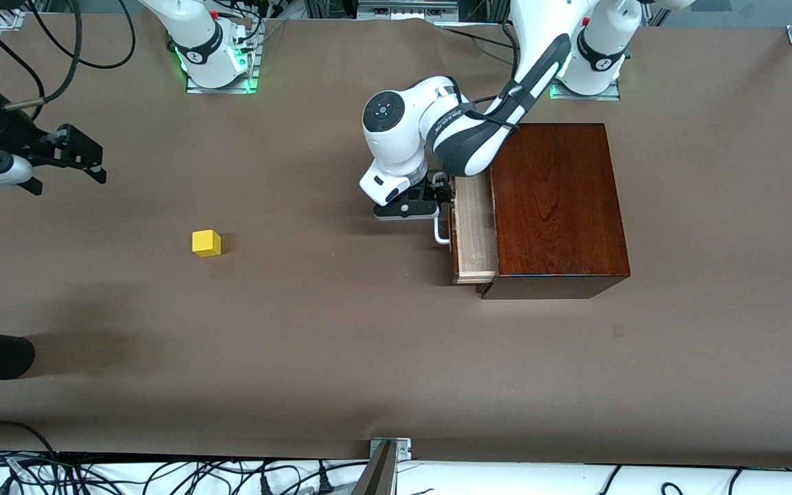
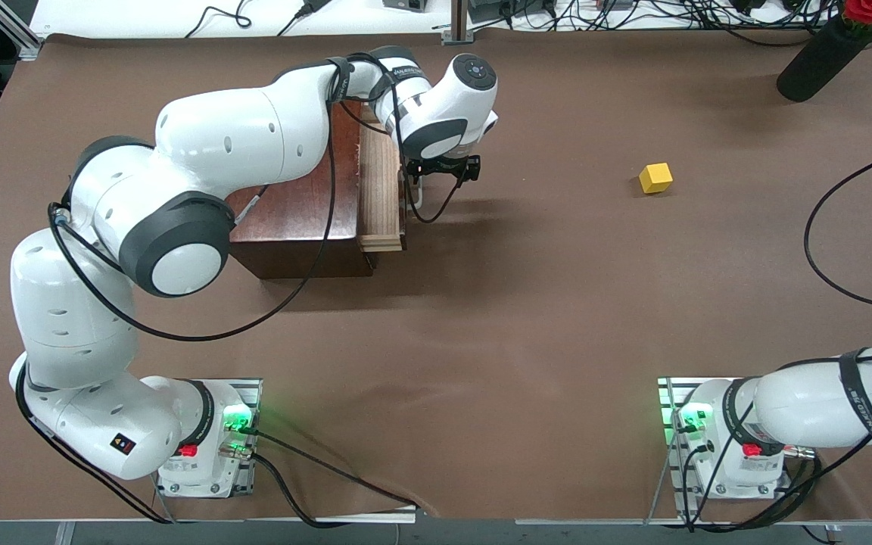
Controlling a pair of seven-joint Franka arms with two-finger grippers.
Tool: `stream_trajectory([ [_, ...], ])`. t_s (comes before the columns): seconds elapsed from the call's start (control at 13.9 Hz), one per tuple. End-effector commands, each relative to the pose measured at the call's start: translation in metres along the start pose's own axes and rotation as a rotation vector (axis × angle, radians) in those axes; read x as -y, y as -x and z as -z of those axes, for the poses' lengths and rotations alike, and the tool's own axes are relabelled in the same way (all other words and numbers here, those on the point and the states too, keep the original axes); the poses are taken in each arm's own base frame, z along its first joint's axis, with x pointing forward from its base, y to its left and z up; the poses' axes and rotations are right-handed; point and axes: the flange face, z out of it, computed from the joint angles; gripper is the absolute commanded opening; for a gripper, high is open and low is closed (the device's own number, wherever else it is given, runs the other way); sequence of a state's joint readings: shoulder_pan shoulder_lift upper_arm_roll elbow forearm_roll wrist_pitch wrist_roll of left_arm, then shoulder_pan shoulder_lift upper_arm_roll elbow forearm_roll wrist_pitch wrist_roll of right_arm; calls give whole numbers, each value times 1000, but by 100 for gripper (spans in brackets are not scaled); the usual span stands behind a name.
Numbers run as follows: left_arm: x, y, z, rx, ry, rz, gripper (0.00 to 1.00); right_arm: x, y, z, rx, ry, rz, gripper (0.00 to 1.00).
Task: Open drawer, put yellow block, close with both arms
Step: 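Pull the drawer open with the left gripper while the right gripper reaches the cube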
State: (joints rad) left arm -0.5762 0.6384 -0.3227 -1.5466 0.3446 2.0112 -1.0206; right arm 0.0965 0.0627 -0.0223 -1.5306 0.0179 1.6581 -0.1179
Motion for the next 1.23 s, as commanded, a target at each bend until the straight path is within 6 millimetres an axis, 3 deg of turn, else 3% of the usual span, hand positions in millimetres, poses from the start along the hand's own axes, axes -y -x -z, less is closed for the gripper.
stream_trajectory([
  [0.0, -31, 5, 4, -8, 64, -24, 100, -7, -14, -28, 35, 0, -10, 100],
  [0.14, -33, 5, 11, -17, 69, -28, 100, -6, -23, -56, 86, 4, 8, 100],
  [0.29, -30, 4, 19, -24, 45, -39, 100, -5, -36, -110, 179, -6, 32, 100],
  [0.5, -19, -1, 36, 10, -43, -36, 100, -9, -48, -173, 249, -26, 44, 100],
  [0.72, -10, 5, 43, -28, -176, -110, 100, 6, -48, -215, 237, -28, 55, 100],
  [0.79, -4, 3, 56, -36, -193, -120, 100, 8, -47, -225, 223, -28, 51, 100],
  [0.94, 16, -10, 104, -60, -177, -127, 100, 10, -44, -249, 212, -44, 43, 100],
  [1.15, 74, -35, 159, -39, -168, -115, 100, 11, -30, -287, 195, -56, 29, 100],
])
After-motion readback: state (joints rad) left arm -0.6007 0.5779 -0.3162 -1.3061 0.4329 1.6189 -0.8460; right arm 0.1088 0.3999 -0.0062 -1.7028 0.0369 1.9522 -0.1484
